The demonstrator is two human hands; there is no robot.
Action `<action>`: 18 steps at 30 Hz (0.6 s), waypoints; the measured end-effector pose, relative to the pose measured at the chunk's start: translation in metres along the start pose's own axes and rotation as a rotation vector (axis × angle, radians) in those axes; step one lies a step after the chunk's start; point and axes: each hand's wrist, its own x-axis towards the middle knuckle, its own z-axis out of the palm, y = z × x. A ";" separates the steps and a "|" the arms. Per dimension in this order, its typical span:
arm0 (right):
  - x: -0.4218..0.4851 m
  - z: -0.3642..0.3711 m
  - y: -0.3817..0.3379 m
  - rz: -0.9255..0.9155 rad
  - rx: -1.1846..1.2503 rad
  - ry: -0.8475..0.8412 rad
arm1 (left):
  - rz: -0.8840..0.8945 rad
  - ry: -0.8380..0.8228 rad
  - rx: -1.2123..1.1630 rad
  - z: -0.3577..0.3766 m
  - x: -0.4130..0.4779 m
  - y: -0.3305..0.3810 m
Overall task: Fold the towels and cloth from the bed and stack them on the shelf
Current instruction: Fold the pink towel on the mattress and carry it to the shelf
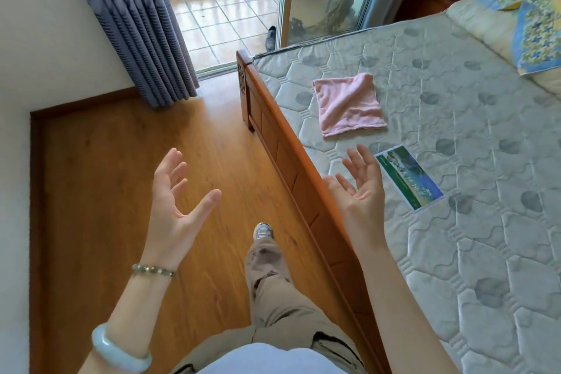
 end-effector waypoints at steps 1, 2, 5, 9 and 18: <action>0.020 0.007 0.003 -0.001 -0.004 -0.001 | -0.004 0.004 0.002 0.005 0.020 -0.004; 0.040 0.014 0.005 -0.004 -0.007 0.003 | -0.005 0.004 0.005 0.010 0.041 -0.008; 0.102 0.033 0.009 0.013 0.024 0.033 | -0.006 -0.006 0.011 0.027 0.107 -0.015; 0.177 0.048 0.003 0.016 0.042 0.072 | 0.008 -0.054 0.017 0.055 0.195 -0.013; 0.304 0.069 0.000 0.030 0.004 0.173 | 0.134 -0.287 -0.013 0.118 0.359 -0.012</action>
